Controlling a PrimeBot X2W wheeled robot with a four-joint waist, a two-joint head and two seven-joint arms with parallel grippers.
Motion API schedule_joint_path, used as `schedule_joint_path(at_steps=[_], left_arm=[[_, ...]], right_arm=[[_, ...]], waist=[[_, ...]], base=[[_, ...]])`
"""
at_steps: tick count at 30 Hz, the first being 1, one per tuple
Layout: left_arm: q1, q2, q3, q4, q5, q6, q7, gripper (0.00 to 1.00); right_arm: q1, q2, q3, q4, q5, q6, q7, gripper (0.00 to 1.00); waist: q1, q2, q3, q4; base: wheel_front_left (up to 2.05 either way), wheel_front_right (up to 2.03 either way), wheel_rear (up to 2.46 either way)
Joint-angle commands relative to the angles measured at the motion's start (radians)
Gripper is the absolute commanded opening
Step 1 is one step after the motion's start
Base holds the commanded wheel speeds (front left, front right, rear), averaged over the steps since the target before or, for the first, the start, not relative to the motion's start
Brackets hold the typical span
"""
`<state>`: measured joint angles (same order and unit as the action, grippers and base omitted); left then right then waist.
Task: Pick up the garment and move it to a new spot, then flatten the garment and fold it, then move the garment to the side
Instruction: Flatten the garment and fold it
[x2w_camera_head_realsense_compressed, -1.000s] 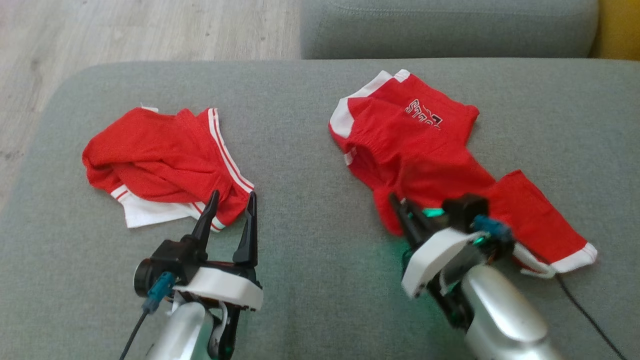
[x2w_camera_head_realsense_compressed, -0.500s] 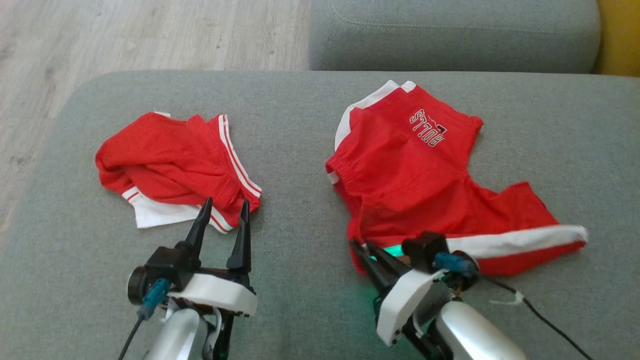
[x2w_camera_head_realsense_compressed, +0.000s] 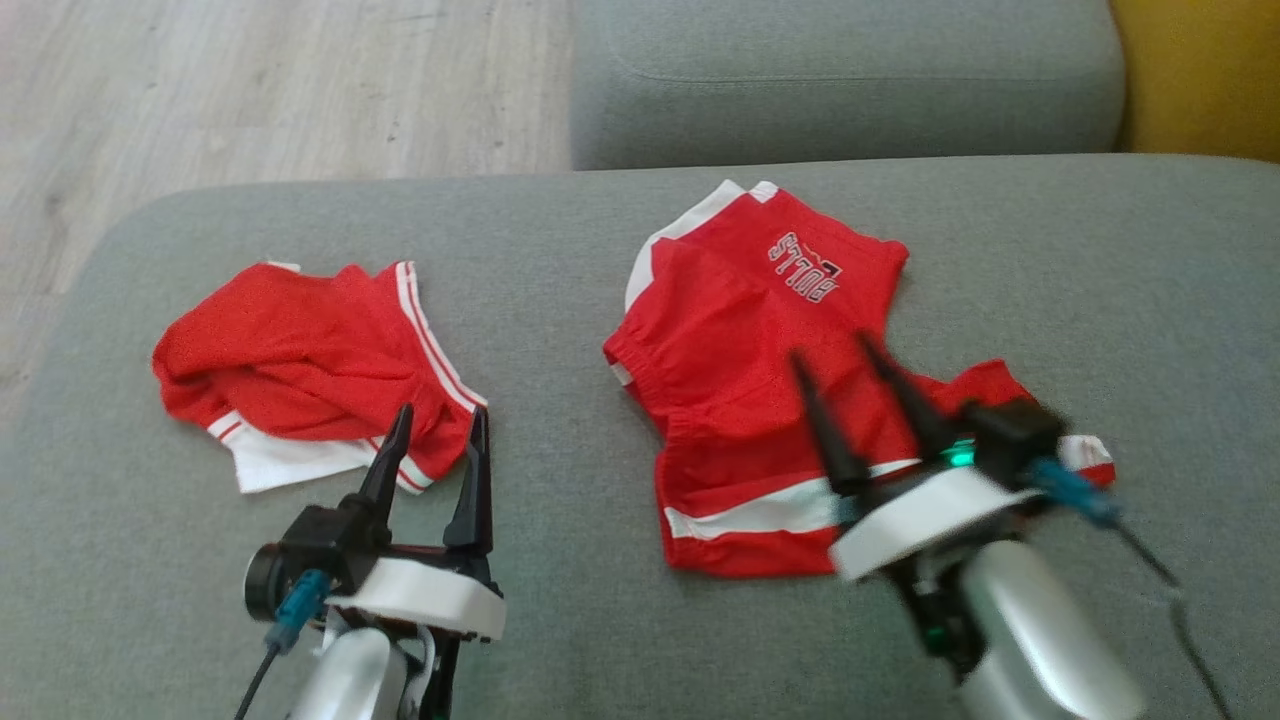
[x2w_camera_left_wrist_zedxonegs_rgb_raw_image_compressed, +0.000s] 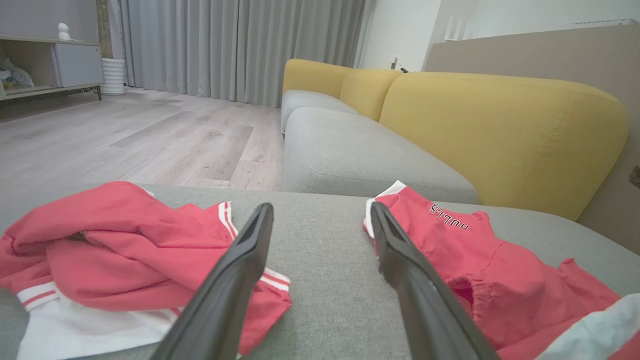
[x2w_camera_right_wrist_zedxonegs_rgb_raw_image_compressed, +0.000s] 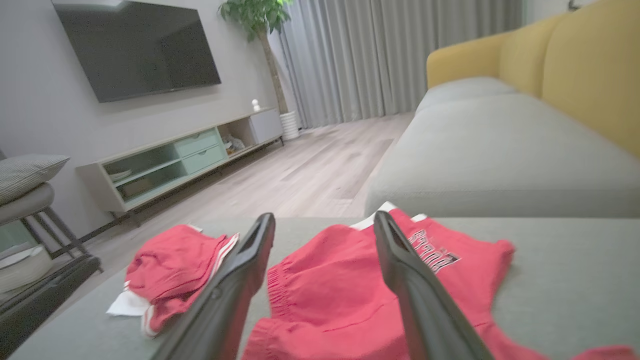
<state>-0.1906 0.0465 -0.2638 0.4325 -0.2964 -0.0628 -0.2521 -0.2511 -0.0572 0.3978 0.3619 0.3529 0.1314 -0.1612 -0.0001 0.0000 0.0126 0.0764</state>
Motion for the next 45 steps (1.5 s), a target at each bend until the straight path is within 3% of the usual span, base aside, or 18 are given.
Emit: schedule_joint_path(at_steps=[1,10,20,26,36,45], left_arm=[[-0.032,0.004,0.03,-0.045,0.006,-0.004,-0.01,1.0],[-0.023,0.004,-0.006,-0.074,-0.033,0.002,-0.01,1.0],[-0.022,0.004,-0.054,-0.073,-0.058,-0.002,-0.01,1.0],[-0.037,0.004,-0.142,-0.033,-0.08,-0.041,0.0,1.0],[-0.089,0.017,-0.332,0.014,-0.132,-0.067,0.14,1.0],[-0.114,0.033,-0.361,0.062,-0.172,-0.061,0.208,1.0]], right_arm=[[0.005,0.007,-0.052,-0.056,-0.039,-0.001,-0.025,1.0],[0.16,0.007,-0.399,-0.117,-0.255,-0.001,-0.075,1.0],[0.2,0.007,-0.445,-0.109,-0.232,-0.001,-0.094,1.0],[0.187,0.007,-0.437,-0.103,-0.228,-0.001,-0.098,1.0],[0.169,0.007,-0.433,-0.089,-0.208,-0.001,-0.1,1.0],[0.16,0.007,-0.43,-0.092,-0.2,-0.001,-0.1,1.0]], waist=[[0.0001,0.0,0.0,-0.013],[0.0001,0.0,0.022,-0.044],[0.0001,0.0,0.041,-0.051],[0.0001,0.0,0.052,-0.054],[0.0001,0.0,0.091,-0.072],[0.0001,0.0,0.11,-0.096]], base=[[0.0,0.0,0.0],[0.0,0.0,0.0],[0.0,0.0,0.0],[0.0,0.0,0.0],[0.0,0.0,0.0],[0.0,0.0,0.0]])
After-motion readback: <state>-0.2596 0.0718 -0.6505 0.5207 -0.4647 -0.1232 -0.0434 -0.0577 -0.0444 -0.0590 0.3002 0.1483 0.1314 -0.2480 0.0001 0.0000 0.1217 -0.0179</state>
